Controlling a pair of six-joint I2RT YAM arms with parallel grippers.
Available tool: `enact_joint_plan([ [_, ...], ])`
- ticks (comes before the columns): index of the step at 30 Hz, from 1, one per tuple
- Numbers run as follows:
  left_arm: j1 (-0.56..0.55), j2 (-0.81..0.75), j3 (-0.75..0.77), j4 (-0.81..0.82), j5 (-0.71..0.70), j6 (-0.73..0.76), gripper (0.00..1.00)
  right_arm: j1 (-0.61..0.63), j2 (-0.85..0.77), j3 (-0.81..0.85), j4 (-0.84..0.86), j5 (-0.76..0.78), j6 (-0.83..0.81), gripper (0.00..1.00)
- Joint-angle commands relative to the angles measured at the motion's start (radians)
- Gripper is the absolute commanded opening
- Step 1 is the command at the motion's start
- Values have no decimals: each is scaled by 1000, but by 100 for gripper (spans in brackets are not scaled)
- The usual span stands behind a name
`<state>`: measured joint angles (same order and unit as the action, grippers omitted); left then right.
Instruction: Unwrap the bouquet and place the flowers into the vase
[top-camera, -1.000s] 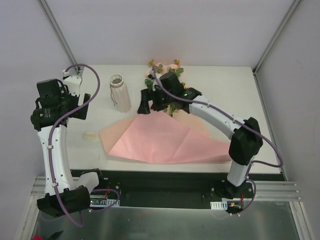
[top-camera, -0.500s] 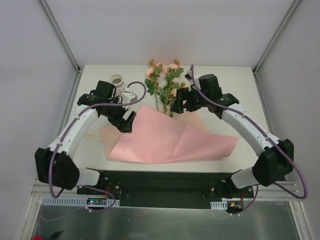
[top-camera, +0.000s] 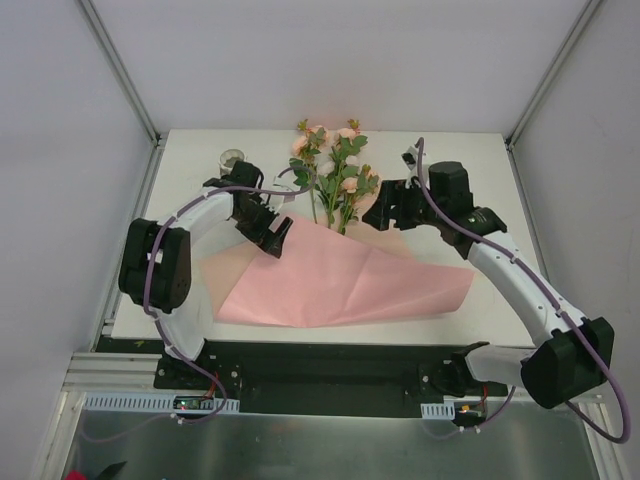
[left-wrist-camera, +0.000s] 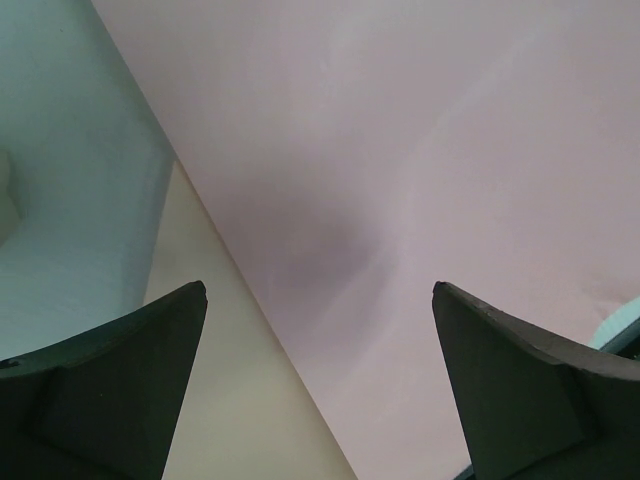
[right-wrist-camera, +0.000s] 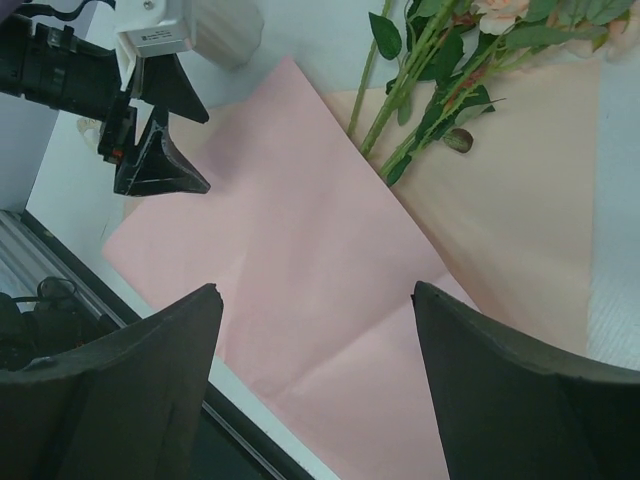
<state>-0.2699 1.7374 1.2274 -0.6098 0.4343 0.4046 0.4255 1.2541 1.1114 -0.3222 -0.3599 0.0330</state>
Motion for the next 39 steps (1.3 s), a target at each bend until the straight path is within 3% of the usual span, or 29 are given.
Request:
enact_joint_plan([
  [1, -8, 65, 56, 71, -19, -15, 95, -24, -62, -18, 71, -11, 24, 80],
  [11, -12, 94, 46, 70, 10, -10, 85, -59, -67, -33, 95, -40, 57, 77],
  [19, -51, 44, 21, 70, 17, -26, 53, -62, -67, -41, 120, -45, 91, 73],
  [30, -86, -15, 47, 76, -89, -78, 28, -65, -84, -50, 141, -59, 119, 69],
  [39, -103, -65, 30, 85, -114, -102, 22, -64, -96, -51, 141, -51, 131, 66],
])
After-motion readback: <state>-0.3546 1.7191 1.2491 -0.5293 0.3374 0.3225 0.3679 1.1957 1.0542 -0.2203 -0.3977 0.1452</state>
